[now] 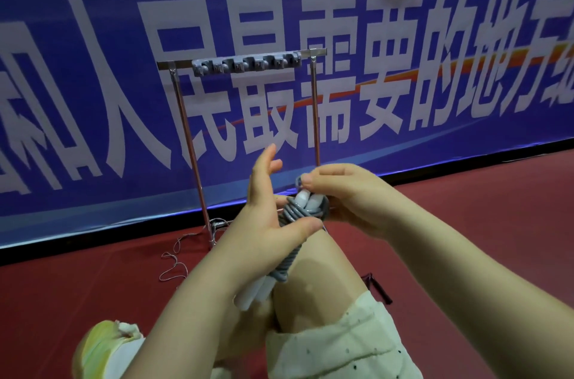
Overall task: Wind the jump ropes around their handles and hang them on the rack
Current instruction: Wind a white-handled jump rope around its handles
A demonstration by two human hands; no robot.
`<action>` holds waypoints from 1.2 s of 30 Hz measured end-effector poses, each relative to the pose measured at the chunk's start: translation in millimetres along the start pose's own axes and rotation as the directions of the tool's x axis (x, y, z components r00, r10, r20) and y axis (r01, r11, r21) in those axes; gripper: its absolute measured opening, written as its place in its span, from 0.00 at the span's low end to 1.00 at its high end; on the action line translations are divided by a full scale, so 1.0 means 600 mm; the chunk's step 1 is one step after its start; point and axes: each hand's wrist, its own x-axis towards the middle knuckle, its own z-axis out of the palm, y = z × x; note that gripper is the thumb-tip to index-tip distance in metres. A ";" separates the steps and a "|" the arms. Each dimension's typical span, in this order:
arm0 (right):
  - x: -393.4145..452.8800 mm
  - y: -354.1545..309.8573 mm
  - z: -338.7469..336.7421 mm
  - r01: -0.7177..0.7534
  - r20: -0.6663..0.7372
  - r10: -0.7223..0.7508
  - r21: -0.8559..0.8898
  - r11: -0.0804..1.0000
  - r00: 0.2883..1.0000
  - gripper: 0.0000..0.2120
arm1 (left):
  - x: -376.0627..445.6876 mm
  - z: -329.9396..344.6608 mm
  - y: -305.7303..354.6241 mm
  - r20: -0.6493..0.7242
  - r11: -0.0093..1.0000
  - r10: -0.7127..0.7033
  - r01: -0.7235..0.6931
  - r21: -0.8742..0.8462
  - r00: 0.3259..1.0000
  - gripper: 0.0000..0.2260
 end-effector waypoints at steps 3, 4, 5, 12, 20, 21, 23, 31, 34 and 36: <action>0.046 -0.008 -0.011 0.084 -0.103 -0.086 -0.025 0.996 0.991 0.10 | 0.044 -0.013 -0.010 -0.078 0.994 -0.101 0.097 -0.044 0.992 0.40; 0.058 -0.012 -0.014 0.108 -0.133 -0.111 -0.026 0.994 0.985 0.10 | 0.056 -0.017 -0.013 -0.071 0.986 -0.150 0.144 -0.082 0.986 0.33; 0.075 -0.015 -0.016 0.130 -0.157 -0.133 -0.027 0.991 0.979 0.10 | 0.072 -0.022 -0.017 -0.040 0.976 -0.190 0.184 -0.112 0.981 0.23; 0.227 -0.033 -0.040 0.143 -0.284 -0.139 -0.006 0.990 0.949 0.11 | 0.185 -0.067 -0.052 0.128 0.801 -0.362 0.378 -0.465 0.923 0.12; 0.474 -0.063 -0.067 0.169 -0.411 -0.100 0.135 0.976 0.906 0.13 | 0.347 -0.159 -0.143 0.078 0.667 -0.430 0.375 -0.643 0.899 0.16; 0.506 -0.070 -0.067 0.167 -0.402 -0.100 0.135 0.977 0.910 0.12 | 0.365 -0.173 -0.157 0.055 0.670 -0.432 0.361 -0.649 0.900 0.16; 0.571 -0.073 -0.066 0.153 -0.333 -0.106 0.116 0.981 0.937 0.11 | 0.399 -0.201 -0.192 -0.033 0.719 -0.413 0.305 -0.624 0.910 0.11; 0.749 -0.013 -0.033 -0.089 0.004 0.090 0.211 0.974 0.996 0.17 | 0.531 -0.310 -0.318 -0.559 0.899 -0.376 0.145 -0.412 0.739 0.09; 0.808 0.001 -0.021 0.006 -0.011 -0.004 0.168 0.986 1.000 0.13 | 0.575 -0.331 -0.348 -0.576 0.934 -0.323 0.156 -0.320 0.751 0.09; 0.853 0.008 -0.019 0.033 -0.079 -0.023 0.132 0.991 0.997 0.12 | 0.598 -0.345 -0.368 -0.506 0.935 -0.317 0.173 -0.311 0.802 0.10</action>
